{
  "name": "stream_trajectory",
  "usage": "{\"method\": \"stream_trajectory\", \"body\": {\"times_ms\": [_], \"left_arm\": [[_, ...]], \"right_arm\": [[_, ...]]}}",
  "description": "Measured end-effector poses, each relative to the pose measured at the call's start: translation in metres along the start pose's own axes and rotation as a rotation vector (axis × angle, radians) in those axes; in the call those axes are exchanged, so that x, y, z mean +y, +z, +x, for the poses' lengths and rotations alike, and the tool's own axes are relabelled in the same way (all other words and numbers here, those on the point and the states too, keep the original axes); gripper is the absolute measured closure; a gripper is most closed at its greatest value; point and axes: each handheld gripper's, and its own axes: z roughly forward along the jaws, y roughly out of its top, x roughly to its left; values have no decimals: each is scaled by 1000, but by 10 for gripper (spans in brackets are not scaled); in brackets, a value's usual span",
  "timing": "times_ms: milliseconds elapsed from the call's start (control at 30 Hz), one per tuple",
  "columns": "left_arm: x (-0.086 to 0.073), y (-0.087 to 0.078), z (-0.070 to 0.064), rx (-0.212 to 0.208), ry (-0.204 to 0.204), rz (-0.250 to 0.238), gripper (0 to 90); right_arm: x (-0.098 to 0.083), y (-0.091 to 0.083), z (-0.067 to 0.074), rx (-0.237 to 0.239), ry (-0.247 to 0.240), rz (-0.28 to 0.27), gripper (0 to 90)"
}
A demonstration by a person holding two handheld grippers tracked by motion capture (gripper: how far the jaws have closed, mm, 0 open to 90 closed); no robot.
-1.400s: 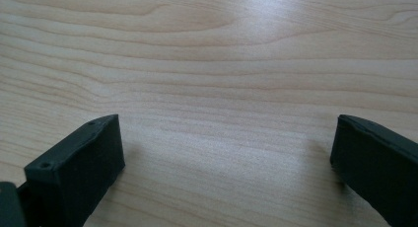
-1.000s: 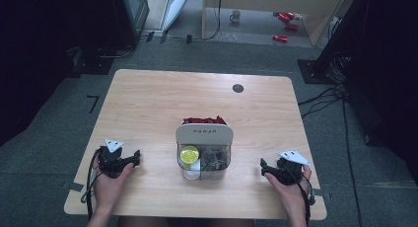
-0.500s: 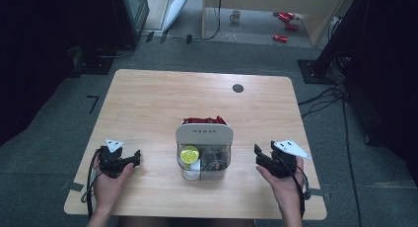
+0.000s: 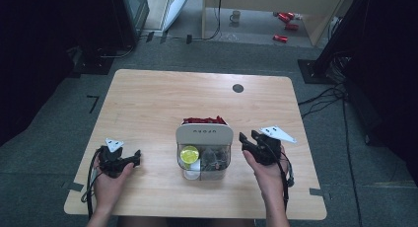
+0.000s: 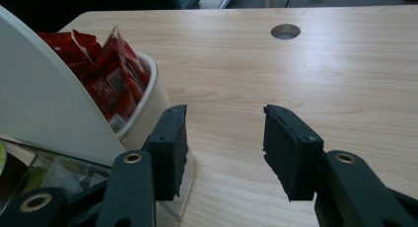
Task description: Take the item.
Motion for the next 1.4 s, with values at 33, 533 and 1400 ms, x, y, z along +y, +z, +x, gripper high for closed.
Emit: {"method": "stream_trajectory", "body": {"times_ms": [33,533,1400], "left_arm": [[0,0,0,0,0,0,146],[1,0,0,-1,1,2,146],[1,0,0,-3,6,4,146]], "right_arm": [[2,1,2,6,1,-2,536],[22,18,13,43,25,-30,571],[7,-4,21,128,10,-31,541]]}}
